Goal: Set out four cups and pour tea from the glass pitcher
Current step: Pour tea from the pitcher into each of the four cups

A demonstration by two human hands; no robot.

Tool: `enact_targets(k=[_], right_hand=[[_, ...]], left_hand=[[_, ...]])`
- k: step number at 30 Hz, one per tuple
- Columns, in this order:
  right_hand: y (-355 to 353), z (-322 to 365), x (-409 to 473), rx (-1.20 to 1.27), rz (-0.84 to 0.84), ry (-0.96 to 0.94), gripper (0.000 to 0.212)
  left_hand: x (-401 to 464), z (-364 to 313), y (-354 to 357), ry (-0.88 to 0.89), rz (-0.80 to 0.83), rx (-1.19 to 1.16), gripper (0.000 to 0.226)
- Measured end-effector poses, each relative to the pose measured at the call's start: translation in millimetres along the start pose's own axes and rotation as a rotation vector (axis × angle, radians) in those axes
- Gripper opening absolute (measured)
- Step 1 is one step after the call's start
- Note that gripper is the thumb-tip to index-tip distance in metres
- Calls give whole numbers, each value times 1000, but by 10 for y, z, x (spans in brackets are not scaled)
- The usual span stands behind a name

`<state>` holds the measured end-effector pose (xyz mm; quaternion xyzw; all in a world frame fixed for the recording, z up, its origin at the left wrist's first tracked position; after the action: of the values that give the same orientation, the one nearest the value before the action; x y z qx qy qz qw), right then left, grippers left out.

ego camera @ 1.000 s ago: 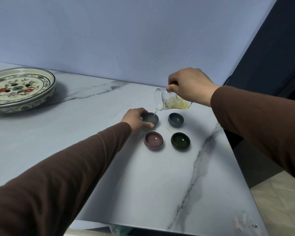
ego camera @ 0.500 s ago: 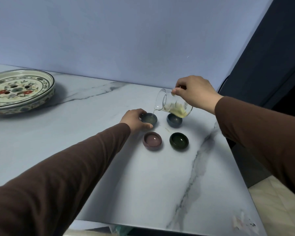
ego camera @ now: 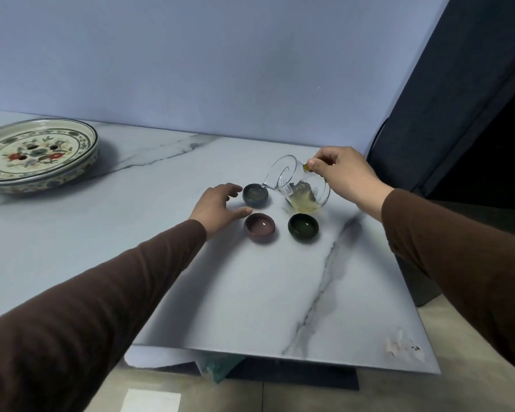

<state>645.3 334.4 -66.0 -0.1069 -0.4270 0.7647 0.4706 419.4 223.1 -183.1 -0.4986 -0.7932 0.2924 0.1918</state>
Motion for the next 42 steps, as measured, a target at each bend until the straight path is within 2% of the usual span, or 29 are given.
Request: enact_targets(k=[5, 11, 22, 42], right_hand=[[-62, 152, -144, -146, 57, -92, 20], [-20, 304, -231, -274, 108, -186, 20], [114, 536, -265, -483, 167, -344, 19], [55, 824, -297, -594, 161, -511, 19]], left_hand=[[-287, -10, 139, -4, 83, 2, 67], [-382, -61, 283, -36, 109, -18, 74], [-357, -42, 319, -72, 120, -40, 62], [-364, -69, 308, -98, 138, 4, 69]])
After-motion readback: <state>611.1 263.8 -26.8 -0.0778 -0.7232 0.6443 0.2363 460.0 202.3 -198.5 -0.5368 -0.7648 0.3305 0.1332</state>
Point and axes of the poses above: each hand's wrist, its own x-axis towards the middle knuckle, its own y-axis out of the palm, z = x × y, the point moved 4 cm from there along x, towards the middle knuckle, and after that the axes turned 6 degrees about -y, right-handed, at the moved point
